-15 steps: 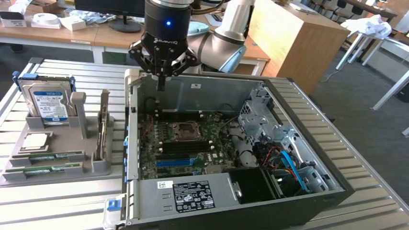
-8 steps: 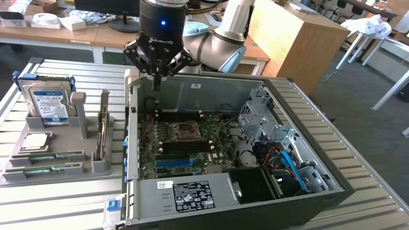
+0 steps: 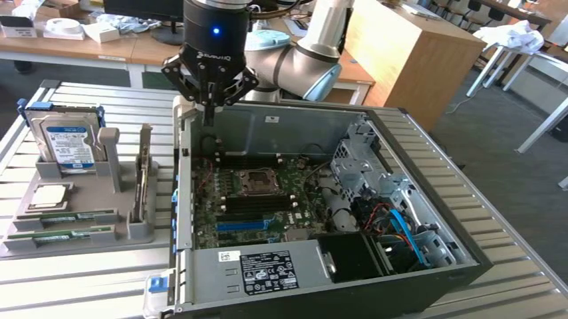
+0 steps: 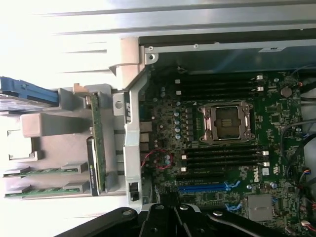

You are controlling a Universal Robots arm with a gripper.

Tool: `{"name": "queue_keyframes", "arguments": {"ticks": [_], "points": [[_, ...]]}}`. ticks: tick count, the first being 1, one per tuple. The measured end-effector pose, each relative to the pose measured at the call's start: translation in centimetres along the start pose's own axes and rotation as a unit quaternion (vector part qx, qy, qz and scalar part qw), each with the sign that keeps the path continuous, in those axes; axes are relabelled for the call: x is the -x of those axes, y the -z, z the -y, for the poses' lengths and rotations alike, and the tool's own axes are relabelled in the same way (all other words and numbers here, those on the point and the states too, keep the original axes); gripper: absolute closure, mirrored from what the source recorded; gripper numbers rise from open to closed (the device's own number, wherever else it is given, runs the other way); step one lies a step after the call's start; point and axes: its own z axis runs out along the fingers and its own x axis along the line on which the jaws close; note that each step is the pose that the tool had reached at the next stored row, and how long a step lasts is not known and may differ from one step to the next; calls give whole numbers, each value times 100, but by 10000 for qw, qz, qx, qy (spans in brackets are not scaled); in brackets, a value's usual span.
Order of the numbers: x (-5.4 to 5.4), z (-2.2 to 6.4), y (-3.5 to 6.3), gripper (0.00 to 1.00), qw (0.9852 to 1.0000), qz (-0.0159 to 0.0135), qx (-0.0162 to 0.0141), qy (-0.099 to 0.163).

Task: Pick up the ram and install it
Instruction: 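Reach for the ram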

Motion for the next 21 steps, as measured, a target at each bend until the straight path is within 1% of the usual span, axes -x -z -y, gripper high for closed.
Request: {"name": "queue_keyframes", "arguments": {"ticks": [9,17,18,21], "points": [[-160,12,-1,90,10000,0,0,0],[-276,21,-1,90,10000,1,0,0],[-299,22,-2,90,10000,2,1,0],[-364,28,-2,90,10000,20,2,1]]}}
